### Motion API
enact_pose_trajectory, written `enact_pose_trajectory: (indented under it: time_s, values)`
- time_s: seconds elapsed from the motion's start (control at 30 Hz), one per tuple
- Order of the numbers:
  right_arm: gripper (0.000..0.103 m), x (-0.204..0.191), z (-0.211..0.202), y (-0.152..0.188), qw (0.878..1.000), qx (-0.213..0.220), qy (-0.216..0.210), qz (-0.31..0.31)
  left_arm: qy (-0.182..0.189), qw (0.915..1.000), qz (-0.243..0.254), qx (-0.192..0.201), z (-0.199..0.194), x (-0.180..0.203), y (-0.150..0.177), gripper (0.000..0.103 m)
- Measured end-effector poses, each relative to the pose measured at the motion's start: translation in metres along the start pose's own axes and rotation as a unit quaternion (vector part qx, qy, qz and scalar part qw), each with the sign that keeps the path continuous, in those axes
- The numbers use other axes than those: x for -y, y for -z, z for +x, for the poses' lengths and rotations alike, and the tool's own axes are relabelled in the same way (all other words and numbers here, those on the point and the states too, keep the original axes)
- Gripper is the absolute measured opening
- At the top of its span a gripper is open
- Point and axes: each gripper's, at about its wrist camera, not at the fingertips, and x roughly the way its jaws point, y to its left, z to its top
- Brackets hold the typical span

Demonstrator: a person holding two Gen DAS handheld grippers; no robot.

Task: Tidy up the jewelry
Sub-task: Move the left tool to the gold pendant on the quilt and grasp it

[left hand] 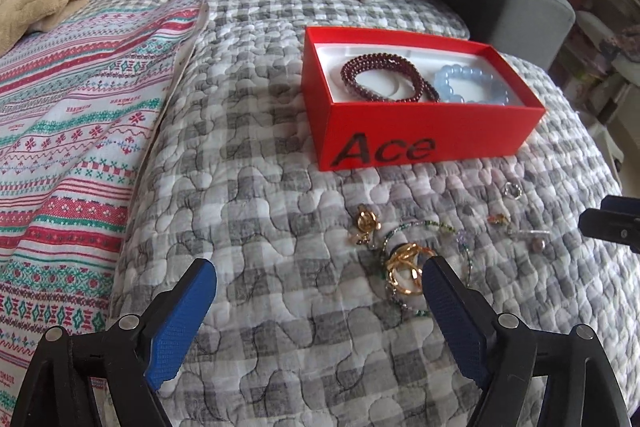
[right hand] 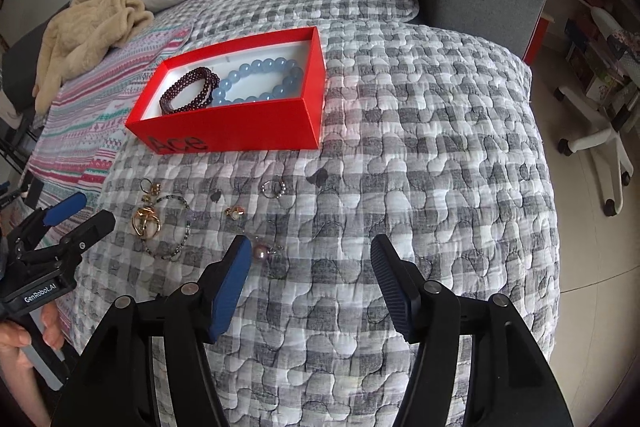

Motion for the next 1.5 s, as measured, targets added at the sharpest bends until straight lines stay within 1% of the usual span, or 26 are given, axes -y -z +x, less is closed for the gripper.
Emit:
enact_pose_trajectory:
  time_s: [0.13, 0.3, 0.4, 0.47, 0.53, 0.63, 0.67, 0.73, 0.77, 0.87, 1.0, 1.07, 1.2, 1.3, 1.33, 1.5]
  values:
    - [0.065, 0.003, 0.002, 0.009, 1.0, -0.001, 0.014, -0.008, 0.013, 0.999, 0.041, 0.014, 0.002, 0.008, 0.011, 0.087]
    - [0.065, 0.006, 0.008, 0.017, 0.999, -0.009, 0.031, -0.028, 0.027, 0.9942, 0.099, 0.033, -0.001, 0.019, 0.024, 0.087]
    - [0.065, 0.008, 0.012, 0.021, 0.999, -0.016, 0.034, -0.034, 0.04, 0.9916, 0.117, 0.038, -0.001, 0.025, 0.025, 0.086]
    - [0.065, 0.01, 0.014, 0.023, 0.998, -0.021, 0.036, -0.037, 0.051, 0.9901, 0.125, 0.041, -0.001, 0.029, 0.023, 0.079]
    - [0.065, 0.01, 0.015, 0.024, 0.998, -0.023, 0.036, -0.039, 0.057, 0.9882, 0.135, 0.044, 0.0, 0.035, 0.02, 0.075]
    - [0.065, 0.01, 0.016, 0.025, 0.998, -0.024, 0.036, -0.04, 0.059, 0.9865, 0.147, 0.044, 0.006, 0.04, 0.015, 0.061]
    - [0.065, 0.011, 0.015, 0.024, 0.998, -0.024, 0.036, -0.04, 0.057, 0.9862, 0.15, 0.042, 0.008, 0.041, 0.014, 0.059]
    - [0.065, 0.01, 0.015, 0.024, 0.998, -0.024, 0.036, -0.039, 0.051, 0.9863, 0.152, 0.038, 0.013, 0.042, 0.011, 0.055]
    - [0.065, 0.01, 0.015, 0.024, 0.998, -0.024, 0.036, -0.039, 0.05, 0.9864, 0.152, 0.035, 0.016, 0.042, 0.01, 0.05]
    - [0.065, 0.011, 0.015, 0.024, 0.998, -0.024, 0.036, -0.039, 0.054, 0.987, 0.148, 0.031, 0.019, 0.041, 0.009, 0.042]
    - [0.065, 0.01, 0.015, 0.026, 0.998, -0.025, 0.037, -0.037, 0.056, 0.9862, 0.153, 0.028, 0.019, 0.043, 0.008, 0.036]
    - [0.065, 0.012, 0.015, 0.025, 0.998, -0.026, 0.037, -0.036, 0.055, 0.9864, 0.153, 0.024, 0.02, 0.044, 0.008, 0.025]
    - [0.065, 0.012, 0.015, 0.025, 0.999, -0.025, 0.032, -0.036, 0.056, 0.9874, 0.147, 0.017, 0.018, 0.045, 0.007, 0.025]
    - [0.065, 0.009, 0.015, 0.023, 0.999, -0.024, 0.026, -0.038, 0.059, 0.9889, 0.135, 0.021, 0.01, 0.043, 0.003, 0.024]
    - [0.065, 0.007, 0.015, 0.023, 0.999, -0.023, 0.025, -0.039, 0.06, 0.9896, 0.129, 0.023, 0.007, 0.042, 0.002, 0.015]
    - [0.065, -0.007, 0.021, 0.019, 0.998, -0.026, 0.02, -0.049, 0.07, 0.9922, 0.099, 0.027, -0.002, 0.033, -0.004, 0.016]
